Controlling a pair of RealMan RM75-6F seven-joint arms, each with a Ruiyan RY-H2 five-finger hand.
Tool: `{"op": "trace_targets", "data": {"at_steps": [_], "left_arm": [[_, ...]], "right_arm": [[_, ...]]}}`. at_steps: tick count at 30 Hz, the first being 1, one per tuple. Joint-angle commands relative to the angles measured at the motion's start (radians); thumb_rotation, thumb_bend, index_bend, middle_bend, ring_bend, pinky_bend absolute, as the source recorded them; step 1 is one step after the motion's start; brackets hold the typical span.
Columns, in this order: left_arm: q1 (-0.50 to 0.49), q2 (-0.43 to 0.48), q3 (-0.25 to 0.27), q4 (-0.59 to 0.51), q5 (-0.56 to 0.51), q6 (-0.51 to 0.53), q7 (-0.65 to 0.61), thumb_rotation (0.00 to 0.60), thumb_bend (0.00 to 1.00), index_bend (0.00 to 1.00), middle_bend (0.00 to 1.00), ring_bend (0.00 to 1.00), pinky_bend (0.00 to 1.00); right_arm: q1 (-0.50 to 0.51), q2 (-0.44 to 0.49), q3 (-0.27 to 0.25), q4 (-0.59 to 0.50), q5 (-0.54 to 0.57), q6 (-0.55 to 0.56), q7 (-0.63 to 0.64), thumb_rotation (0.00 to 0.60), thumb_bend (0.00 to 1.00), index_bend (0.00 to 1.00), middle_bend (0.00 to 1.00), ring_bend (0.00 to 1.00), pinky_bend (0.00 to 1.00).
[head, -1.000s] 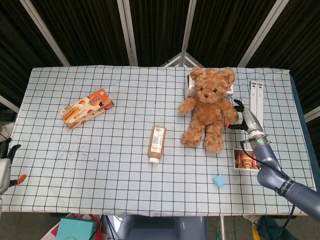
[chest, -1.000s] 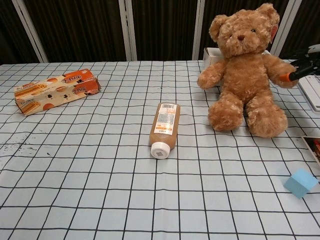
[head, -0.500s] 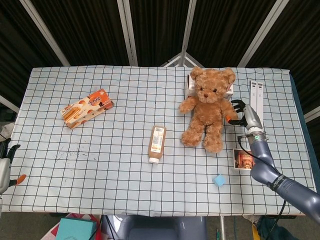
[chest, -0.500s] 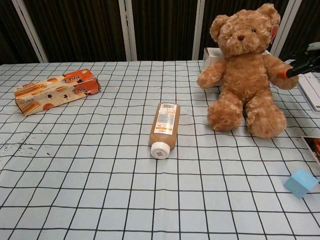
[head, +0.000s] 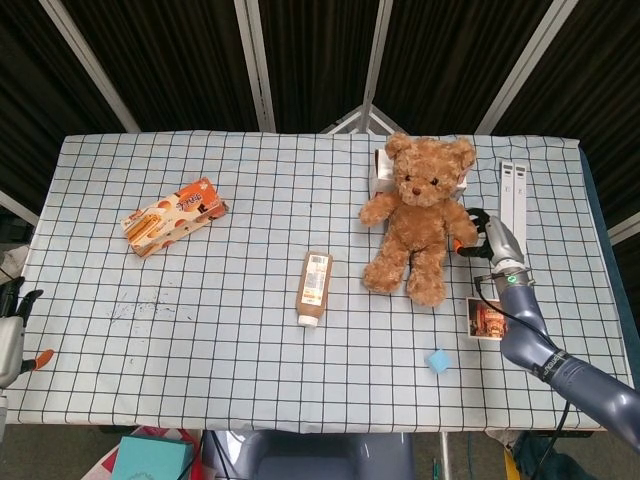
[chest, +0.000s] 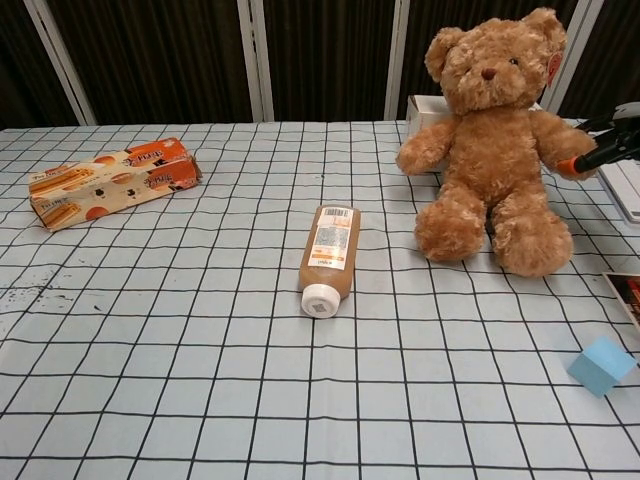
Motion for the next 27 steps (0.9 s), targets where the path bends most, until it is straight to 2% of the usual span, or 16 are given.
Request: {"op": "trace_targets", "data": {"at_steps": [1, 8, 19, 27], "left_arm": [[-0.001, -0.001, 0.001, 0.0, 0.0, 0.0, 0.002, 0.6, 0.24, 0.16, 0.0, 0.0, 0.03], [-0.002, -0.001, 0.004, -0.001, 0.0, -0.002, 0.004, 0.6, 0.24, 0.16, 0.0, 0.0, 0.03], [-0.004, -0.002, 0.006, -0.002, -0.001, 0.0, 0.007, 0.6, 0.24, 0.17, 0.0, 0.0, 0.03], [-0.005, -0.003, 0.007, -0.003, -0.004, -0.001, 0.01, 0.6, 0.24, 0.17, 0.0, 0.0, 0.03]], "right_arm": [[-0.003, -0.004, 0.015, 0.0, -0.004, 0.016, 0.01, 0.6, 0.39, 0.38, 0.48, 0.43, 0.0], [-0.007, -0.012, 0.021, 0.003, -0.014, 0.034, -0.001, 0.6, 0.39, 0.44, 0.5, 0.45, 0.0], [-0.006, -0.029, 0.015, 0.03, -0.01, 0.014, -0.025, 0.6, 0.39, 0.44, 0.5, 0.45, 0.0], [-0.004, -0.015, 0.034, 0.005, -0.039, 0.055, -0.04, 0.6, 0.39, 0.44, 0.5, 0.45, 0.0]]}}
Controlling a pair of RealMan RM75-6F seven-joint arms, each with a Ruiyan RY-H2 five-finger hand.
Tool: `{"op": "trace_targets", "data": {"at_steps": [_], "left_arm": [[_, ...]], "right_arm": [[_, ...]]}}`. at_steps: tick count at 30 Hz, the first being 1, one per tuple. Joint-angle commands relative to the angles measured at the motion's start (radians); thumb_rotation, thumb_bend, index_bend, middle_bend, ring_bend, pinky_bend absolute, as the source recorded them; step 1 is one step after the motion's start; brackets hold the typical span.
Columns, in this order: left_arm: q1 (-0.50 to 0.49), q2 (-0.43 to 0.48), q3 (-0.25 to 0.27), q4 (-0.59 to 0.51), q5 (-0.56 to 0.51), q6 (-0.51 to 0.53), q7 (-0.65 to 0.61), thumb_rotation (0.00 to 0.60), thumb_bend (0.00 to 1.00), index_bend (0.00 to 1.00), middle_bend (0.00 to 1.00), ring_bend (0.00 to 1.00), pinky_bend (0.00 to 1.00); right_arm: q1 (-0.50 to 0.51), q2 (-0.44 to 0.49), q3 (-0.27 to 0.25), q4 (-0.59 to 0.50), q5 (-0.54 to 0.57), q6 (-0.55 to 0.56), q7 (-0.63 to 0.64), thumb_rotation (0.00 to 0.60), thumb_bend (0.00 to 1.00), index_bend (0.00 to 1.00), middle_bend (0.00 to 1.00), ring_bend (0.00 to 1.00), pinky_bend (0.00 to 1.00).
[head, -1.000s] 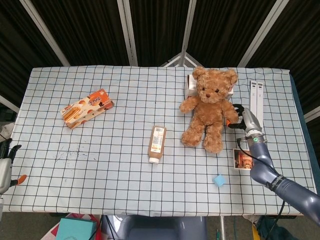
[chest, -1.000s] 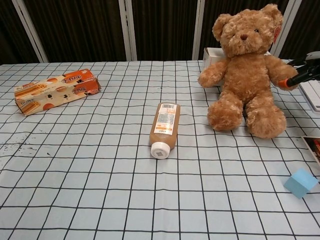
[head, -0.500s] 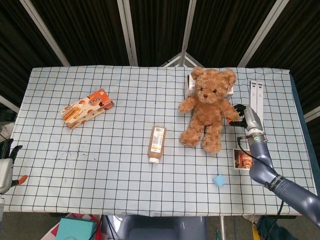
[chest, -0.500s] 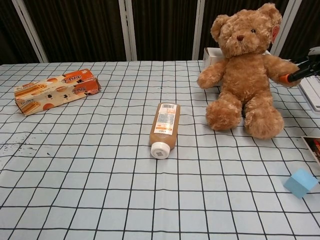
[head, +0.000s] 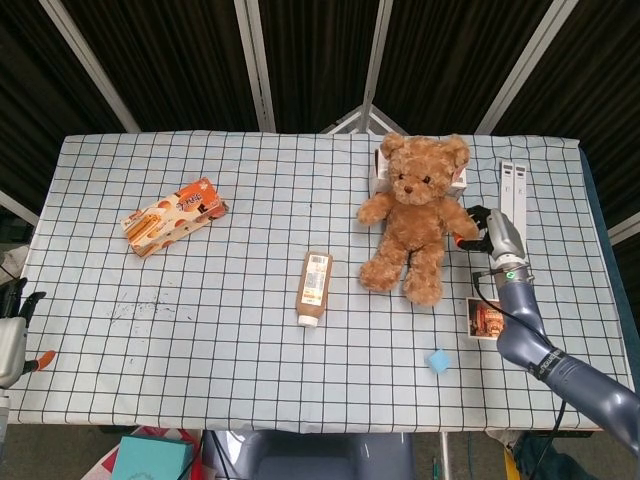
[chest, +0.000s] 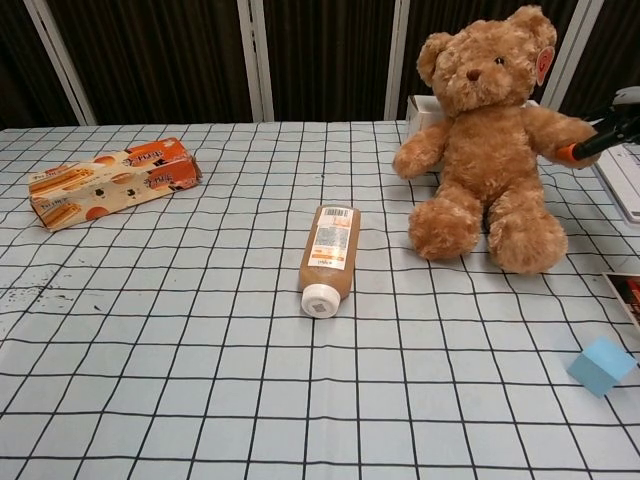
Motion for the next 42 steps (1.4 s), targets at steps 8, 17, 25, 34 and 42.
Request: {"op": "trace_targets", "data": {"at_steps": [8, 17, 25, 34, 42], "left_arm": [[0.002, 0.003, 0.002, -0.002, 0.007, 0.007, -0.006, 0.6, 0.24, 0.17, 0.0, 0.0, 0.03], [-0.002, 0.002, 0.003, 0.001, 0.005, 0.001, -0.005, 0.6, 0.24, 0.17, 0.0, 0.0, 0.03], [0.003, 0.004, 0.004, -0.002, 0.009, 0.011, -0.009, 0.6, 0.24, 0.17, 0.0, 0.0, 0.03], [-0.001, 0.0, 0.005, -0.002, 0.005, 0.007, 0.0, 0.6, 0.24, 0.17, 0.0, 0.0, 0.03], [0.002, 0.003, 0.006, -0.003, 0.008, 0.012, -0.005, 0.6, 0.24, 0.17, 0.0, 0.0, 0.03]], "right_arm": [[-0.006, -0.015, -0.017, 0.033, 0.025, -0.024, -0.028, 0.6, 0.39, 0.44, 0.5, 0.45, 0.0], [-0.005, 0.01, 0.001, 0.002, 0.025, 0.003, -0.048, 0.6, 0.39, 0.44, 0.5, 0.45, 0.0], [-0.014, -0.019, -0.017, 0.058, 0.059, -0.034, -0.057, 0.6, 0.39, 0.44, 0.5, 0.45, 0.0], [-0.018, -0.002, 0.001, 0.022, 0.024, -0.011, -0.055, 0.6, 0.39, 0.45, 0.5, 0.45, 0.0], [-0.024, -0.025, -0.016, 0.06, 0.05, -0.033, -0.069, 0.6, 0.39, 0.45, 0.5, 0.45, 0.0]]}}
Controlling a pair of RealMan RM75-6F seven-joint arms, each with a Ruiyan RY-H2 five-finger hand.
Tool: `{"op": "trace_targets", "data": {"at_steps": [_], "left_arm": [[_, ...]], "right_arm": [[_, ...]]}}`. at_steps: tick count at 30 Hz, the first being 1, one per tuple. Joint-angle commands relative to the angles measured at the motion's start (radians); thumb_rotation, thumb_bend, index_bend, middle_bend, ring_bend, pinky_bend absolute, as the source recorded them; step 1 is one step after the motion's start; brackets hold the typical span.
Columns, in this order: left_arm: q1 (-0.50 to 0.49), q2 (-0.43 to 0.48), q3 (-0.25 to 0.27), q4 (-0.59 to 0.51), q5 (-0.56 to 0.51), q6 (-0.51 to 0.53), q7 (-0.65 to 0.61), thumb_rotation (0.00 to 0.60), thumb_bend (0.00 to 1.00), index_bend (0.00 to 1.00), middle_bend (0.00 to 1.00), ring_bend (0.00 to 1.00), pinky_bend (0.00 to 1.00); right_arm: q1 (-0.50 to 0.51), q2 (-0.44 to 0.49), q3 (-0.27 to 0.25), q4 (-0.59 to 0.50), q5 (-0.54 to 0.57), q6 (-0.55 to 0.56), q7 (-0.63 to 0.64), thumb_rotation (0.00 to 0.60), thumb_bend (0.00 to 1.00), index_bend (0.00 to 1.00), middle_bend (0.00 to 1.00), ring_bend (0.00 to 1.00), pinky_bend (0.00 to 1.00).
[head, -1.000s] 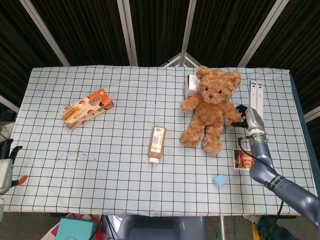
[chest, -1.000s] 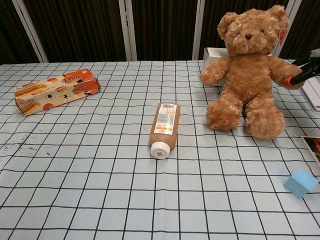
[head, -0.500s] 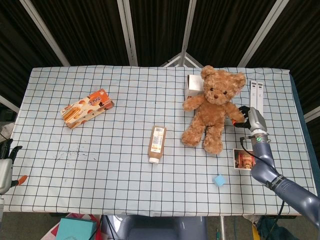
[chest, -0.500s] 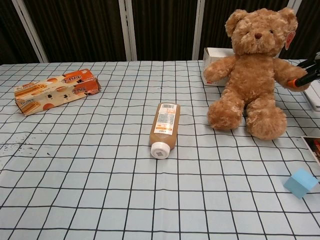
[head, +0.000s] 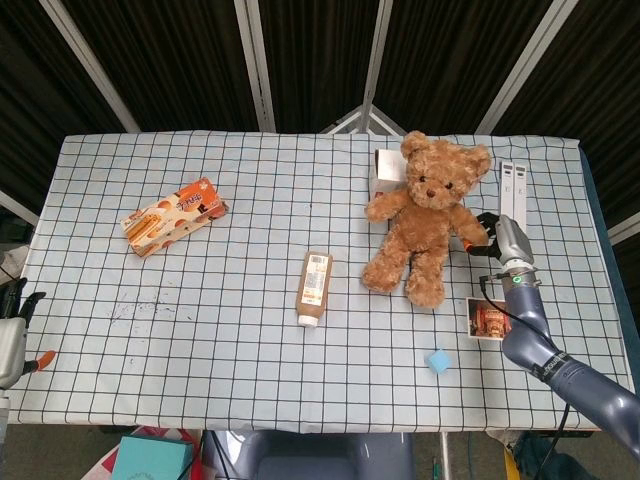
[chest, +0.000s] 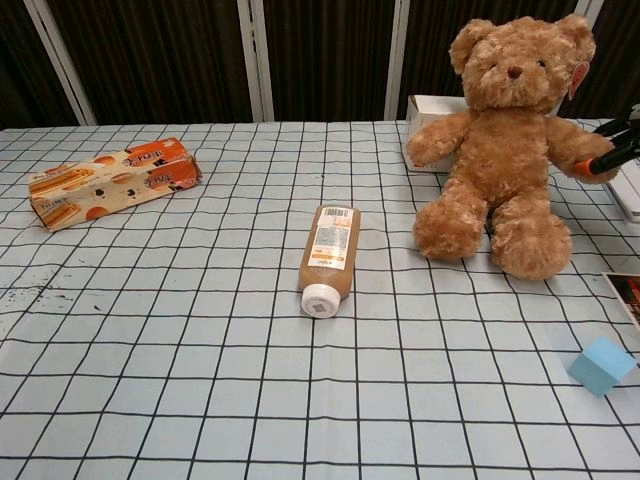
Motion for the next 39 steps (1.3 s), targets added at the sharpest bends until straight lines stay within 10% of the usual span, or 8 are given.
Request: {"op": "trace_targets", "data": {"at_steps": [1, 27, 33, 39], "left_arm": [[0.0, 0.0, 0.0, 0.0, -0.001, 0.0, -0.001, 0.6, 0.24, 0.17, 0.0, 0.0, 0.03], [0.0, -0.001, 0.003, -0.002, 0.002, 0.003, 0.002, 0.6, 0.24, 0.17, 0.0, 0.0, 0.03], [0.001, 0.002, 0.004, -0.003, 0.004, 0.003, -0.004, 0.6, 0.24, 0.17, 0.0, 0.0, 0.03], [0.002, 0.006, 0.005, -0.003, 0.007, 0.002, -0.01, 0.6, 0.24, 0.17, 0.0, 0.0, 0.03]], "right_arm": [[0.0, -0.011, -0.006, 0.02, 0.007, -0.013, -0.006, 0.6, 0.39, 0.45, 0.5, 0.45, 0.0], [-0.006, 0.012, 0.024, -0.028, -0.032, 0.019, -0.009, 0.6, 0.39, 0.44, 0.51, 0.45, 0.0], [-0.015, 0.036, 0.014, -0.072, -0.033, 0.001, -0.017, 0.6, 0.37, 0.04, 0.27, 0.23, 0.0], [-0.02, 0.059, -0.006, -0.077, -0.018, -0.034, -0.029, 0.6, 0.32, 0.0, 0.09, 0.03, 0.0]]}}
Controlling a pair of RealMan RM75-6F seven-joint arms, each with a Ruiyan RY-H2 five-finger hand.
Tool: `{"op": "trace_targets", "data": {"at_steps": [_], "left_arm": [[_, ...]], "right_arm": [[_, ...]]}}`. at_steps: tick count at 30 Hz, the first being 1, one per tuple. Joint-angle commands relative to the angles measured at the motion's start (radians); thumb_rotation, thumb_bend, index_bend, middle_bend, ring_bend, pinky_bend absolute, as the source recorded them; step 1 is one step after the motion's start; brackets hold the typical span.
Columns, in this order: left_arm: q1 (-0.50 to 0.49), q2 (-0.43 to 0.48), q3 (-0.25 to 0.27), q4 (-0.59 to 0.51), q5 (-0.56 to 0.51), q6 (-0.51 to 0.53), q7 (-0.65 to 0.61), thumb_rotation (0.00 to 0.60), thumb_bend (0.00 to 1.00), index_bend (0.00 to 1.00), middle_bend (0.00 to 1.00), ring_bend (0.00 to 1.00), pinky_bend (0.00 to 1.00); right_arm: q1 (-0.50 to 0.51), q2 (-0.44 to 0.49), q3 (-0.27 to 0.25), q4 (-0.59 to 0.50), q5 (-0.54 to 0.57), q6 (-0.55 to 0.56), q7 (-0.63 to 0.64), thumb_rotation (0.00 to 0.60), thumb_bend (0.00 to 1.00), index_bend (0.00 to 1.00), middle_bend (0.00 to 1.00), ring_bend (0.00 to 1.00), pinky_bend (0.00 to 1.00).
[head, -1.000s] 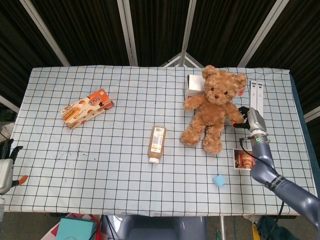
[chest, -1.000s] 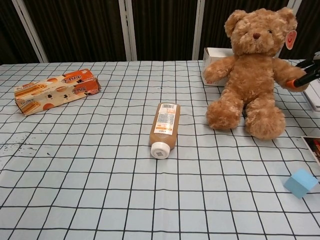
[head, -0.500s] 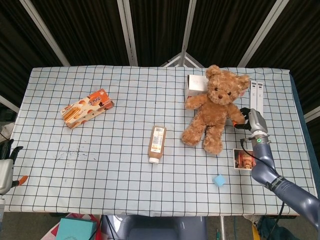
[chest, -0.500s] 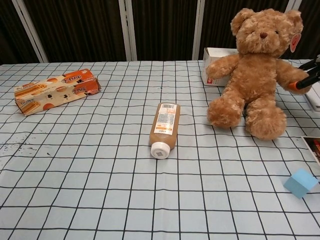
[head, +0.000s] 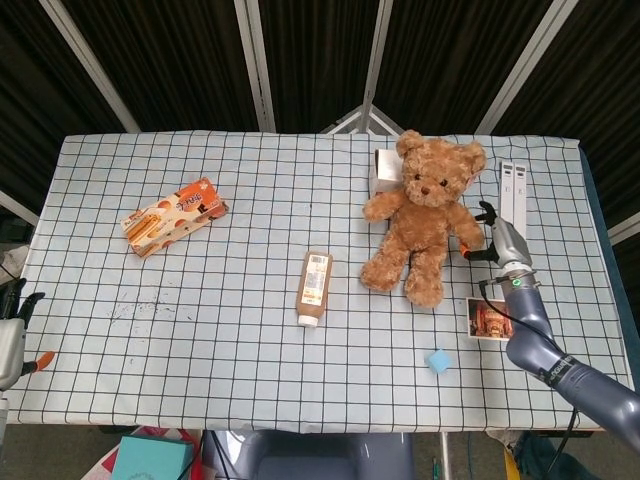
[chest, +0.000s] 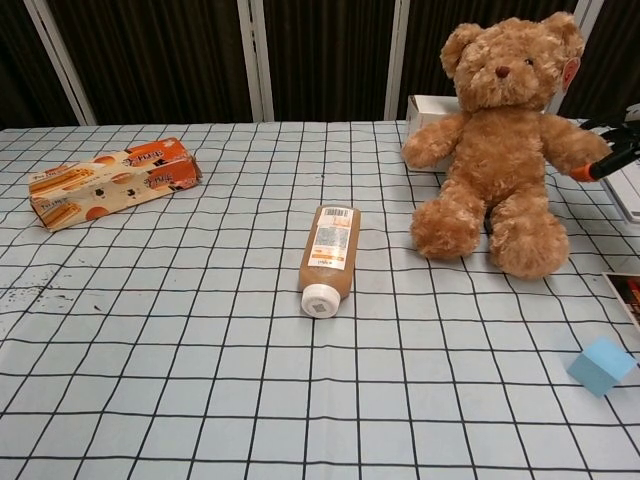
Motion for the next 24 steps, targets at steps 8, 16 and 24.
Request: {"op": "trace_targets", "data": {"at_steps": [8, 16, 24], "left_arm": [[0.001, 0.01, 0.003, -0.004, 0.011, -0.004, -0.021, 0.6, 0.24, 0.17, 0.0, 0.0, 0.03], [0.009, 0.022, 0.015, -0.014, 0.042, 0.005, -0.044, 0.6, 0.24, 0.17, 0.0, 0.0, 0.03], [0.02, 0.032, 0.032, -0.023, 0.076, 0.016, -0.058, 0.6, 0.24, 0.17, 0.0, 0.0, 0.03]], "right_arm": [[-0.056, 0.106, -0.108, -0.031, 0.034, -0.096, -0.045, 0.6, 0.32, 0.0, 0.08, 0.01, 0.0], [-0.235, 0.295, -0.218, -0.345, -0.198, 0.096, -0.066, 0.6, 0.32, 0.0, 0.08, 0.01, 0.0], [-0.484, 0.334, -0.333, -0.494, -0.633, 0.506, 0.032, 0.6, 0.32, 0.0, 0.08, 0.01, 0.0]]}}
